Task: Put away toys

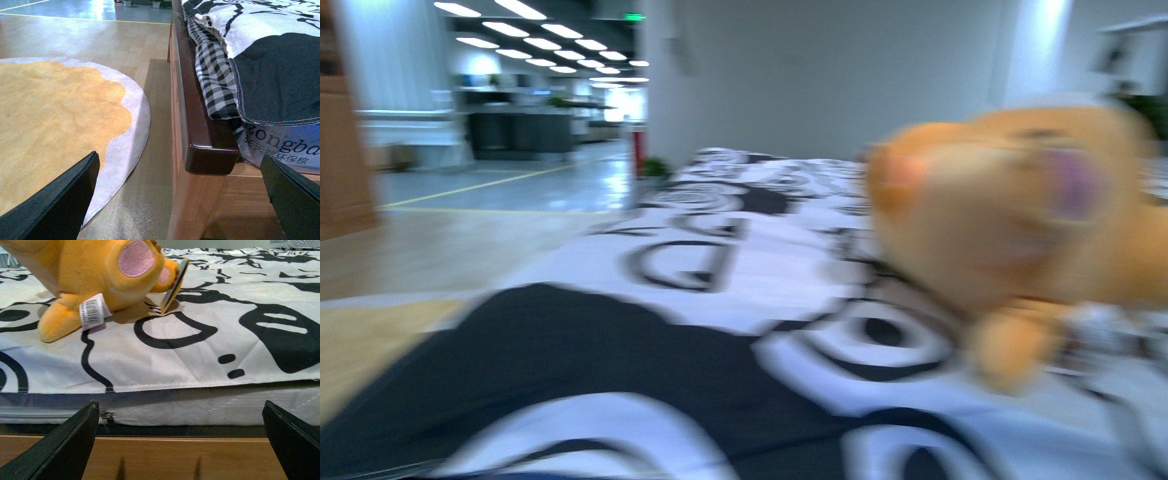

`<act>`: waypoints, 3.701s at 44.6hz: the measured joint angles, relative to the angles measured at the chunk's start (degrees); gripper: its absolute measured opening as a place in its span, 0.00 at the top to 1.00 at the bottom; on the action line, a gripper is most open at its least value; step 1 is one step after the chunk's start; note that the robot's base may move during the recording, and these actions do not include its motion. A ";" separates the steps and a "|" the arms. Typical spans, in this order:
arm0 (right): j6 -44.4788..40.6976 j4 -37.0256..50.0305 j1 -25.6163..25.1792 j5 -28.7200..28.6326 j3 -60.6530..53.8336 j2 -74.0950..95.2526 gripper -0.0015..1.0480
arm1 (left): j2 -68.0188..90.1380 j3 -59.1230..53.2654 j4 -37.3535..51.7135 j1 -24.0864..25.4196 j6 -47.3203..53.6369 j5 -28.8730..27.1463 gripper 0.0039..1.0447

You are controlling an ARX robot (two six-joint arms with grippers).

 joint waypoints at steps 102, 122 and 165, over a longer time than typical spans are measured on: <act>-3.82 27.28 19.98 0.68 42.25 76.91 0.20 | 0.07 0.00 0.00 -0.02 0.02 0.00 0.06; 2.25 23.63 14.36 -6.05 41.70 68.08 0.74 | 0.07 0.00 0.00 -0.02 0.02 0.02 0.06; 12.02 19.80 -16.74 -33.05 9.86 12.48 0.90 | 0.07 0.00 0.00 -0.02 0.02 0.02 0.06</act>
